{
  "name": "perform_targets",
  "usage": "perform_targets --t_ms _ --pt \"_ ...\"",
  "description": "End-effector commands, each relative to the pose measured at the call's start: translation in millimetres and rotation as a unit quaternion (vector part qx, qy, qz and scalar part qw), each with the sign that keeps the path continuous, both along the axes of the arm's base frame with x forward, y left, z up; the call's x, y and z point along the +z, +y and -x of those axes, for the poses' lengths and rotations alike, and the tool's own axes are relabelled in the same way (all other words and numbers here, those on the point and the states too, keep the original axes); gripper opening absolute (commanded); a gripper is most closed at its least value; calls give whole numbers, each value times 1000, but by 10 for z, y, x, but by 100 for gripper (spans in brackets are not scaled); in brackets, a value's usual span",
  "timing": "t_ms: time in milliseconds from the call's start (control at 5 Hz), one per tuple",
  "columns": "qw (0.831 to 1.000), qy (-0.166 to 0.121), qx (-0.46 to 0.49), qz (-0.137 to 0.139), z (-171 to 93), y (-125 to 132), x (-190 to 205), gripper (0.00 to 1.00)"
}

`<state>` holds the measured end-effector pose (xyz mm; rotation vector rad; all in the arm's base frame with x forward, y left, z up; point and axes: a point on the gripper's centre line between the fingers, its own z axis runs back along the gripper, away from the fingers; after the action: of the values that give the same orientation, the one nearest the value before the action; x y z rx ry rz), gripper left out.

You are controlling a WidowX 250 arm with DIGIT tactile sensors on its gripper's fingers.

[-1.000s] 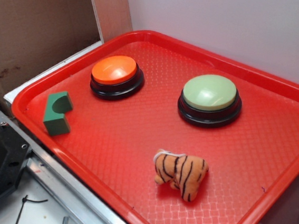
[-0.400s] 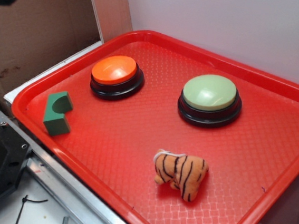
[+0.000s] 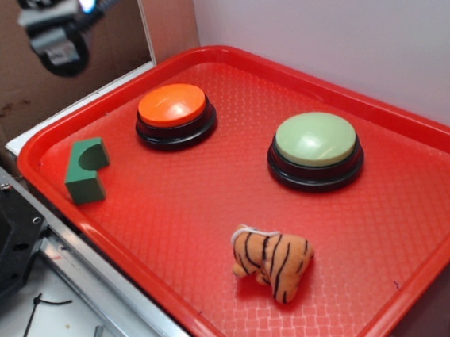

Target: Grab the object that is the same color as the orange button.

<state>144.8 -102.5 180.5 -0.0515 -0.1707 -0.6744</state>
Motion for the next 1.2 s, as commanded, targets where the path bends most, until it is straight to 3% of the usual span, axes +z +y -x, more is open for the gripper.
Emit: perform_targets --t_ms 0,400,1000 --pt "992 -45 -116 27 -200 -582 -457 100" --pt "980 -21 -190 49 -359 -973 -1040 100" --pt "981 14 -192 -14 -446 -937 -1613 100"
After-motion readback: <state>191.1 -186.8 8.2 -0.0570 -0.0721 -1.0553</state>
